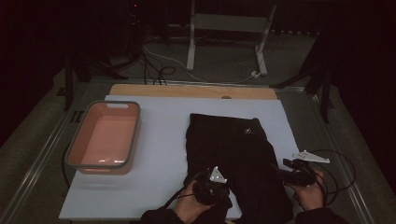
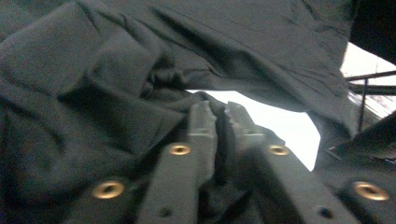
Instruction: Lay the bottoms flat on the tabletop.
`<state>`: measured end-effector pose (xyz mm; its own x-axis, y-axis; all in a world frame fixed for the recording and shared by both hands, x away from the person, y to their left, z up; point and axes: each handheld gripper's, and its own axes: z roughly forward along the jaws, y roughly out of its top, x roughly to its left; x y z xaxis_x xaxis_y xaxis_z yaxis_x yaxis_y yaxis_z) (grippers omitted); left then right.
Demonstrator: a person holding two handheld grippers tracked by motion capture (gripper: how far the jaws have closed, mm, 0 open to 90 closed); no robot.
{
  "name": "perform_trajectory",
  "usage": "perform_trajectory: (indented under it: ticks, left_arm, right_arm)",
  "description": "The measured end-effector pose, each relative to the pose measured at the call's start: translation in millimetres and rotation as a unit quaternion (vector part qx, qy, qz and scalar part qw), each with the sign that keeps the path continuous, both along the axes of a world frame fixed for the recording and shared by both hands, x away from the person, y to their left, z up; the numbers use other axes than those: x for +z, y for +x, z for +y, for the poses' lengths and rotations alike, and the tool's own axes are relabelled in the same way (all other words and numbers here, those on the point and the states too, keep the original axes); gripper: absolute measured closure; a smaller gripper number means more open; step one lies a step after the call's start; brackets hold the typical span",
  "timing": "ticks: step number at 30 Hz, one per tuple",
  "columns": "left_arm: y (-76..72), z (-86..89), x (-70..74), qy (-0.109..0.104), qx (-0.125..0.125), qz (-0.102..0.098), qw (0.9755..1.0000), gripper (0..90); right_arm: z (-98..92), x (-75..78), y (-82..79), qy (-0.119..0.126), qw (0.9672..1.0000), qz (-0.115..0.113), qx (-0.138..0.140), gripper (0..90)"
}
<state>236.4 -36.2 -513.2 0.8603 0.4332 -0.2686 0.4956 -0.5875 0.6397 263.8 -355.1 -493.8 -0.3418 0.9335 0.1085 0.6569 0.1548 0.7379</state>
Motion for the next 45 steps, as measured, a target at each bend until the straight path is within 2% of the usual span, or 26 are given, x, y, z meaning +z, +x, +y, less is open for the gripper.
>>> perform_trajectory:
  ticks: [6, 8, 11, 12, 14, 18, 23, 30, 34, 36, 39, 40, 45]
  left_arm:
    - [-11.5, -8.4, 3.7, -0.006, -0.042, -0.001, 0.9991, 87.5]
    - [-12.6, -8.4, 6.5, -0.013, -0.046, -0.004, 0.9989, 83.2]
    - [-11.8, -2.8, 12.1, -0.022, -0.026, -0.019, 0.9992, 59.5]
    - [-11.2, 0.4, 14.4, -0.024, -0.020, -0.025, 0.9992, 54.7]
    - [-9.9, 8.3, 19.1, -0.030, -0.004, -0.036, 0.9989, 46.9]
    - [-5.4, 26.5, 27.4, -0.037, 0.031, -0.053, 0.9974, 38.2]
    - [1.5, 54.1, 32.7, -0.041, 0.074, -0.064, 0.9944, 35.0]
    - [6.4, 87.8, 30.7, -0.036, 0.123, -0.063, 0.9897, 34.1]
    - [6.9, 96.2, 26.8, -0.029, 0.135, -0.058, 0.9887, 34.1]
    - [7.3, 97.4, 24.0, -0.024, 0.140, -0.055, 0.9883, 34.1]
    - [8.2, 98.1, 20.1, -0.021, 0.143, -0.052, 0.9882, 34.1]
    - [8.4, 98.2, 19.6, -0.021, 0.143, -0.051, 0.9882, 34.1]
    - [7.1, 98.2, 21.1, -0.029, 0.143, -0.057, 0.9877, 34.1]
  right_arm:
    - [-4.1, -3.4, 4.2, -0.004, 0.9999, 0.004, -0.015, 33.5]
    - [-5.6, -4.4, 6.1, -0.005, 0.9998, 0.004, -0.018, 33.6]
    - [-7.4, -4.9, 9.0, -0.007, 0.9997, 0.005, -0.023, 33.9]
    - [-7.7, -5.5, 10.4, -0.008, 0.9997, 0.004, -0.024, 34.0]
    - [-8.2, -7.1, 13.3, -0.011, 0.9995, 0.007, -0.029, 34.8]
    - [-7.0, -10.2, 17.5, -0.027, 0.9990, 0.011, -0.033, 38.5]
    - [-4.8, -13.5, 22.5, -0.046, 0.9983, 0.016, -0.032, 45.0]
    - [-2.8, -17.7, 30.5, -0.062, 0.9969, 0.027, -0.039, 56.5]
    - [-1.3, -20.8, 35.1, -0.071, 0.9963, 0.035, -0.036, 63.9]
    - [-0.1, -20.4, 36.3, -0.072, 0.9963, 0.036, -0.031, 70.9]
    - [1.5, -19.9, 37.6, -0.079, 0.9958, 0.036, -0.029, 87.0]
    - [1.2, -20.0, 38.0, -0.080, 0.9958, 0.034, -0.030, 89.3]
    - [-3.9, -18.2, 36.6, -0.080, 0.9952, 0.030, -0.048, 90.0]
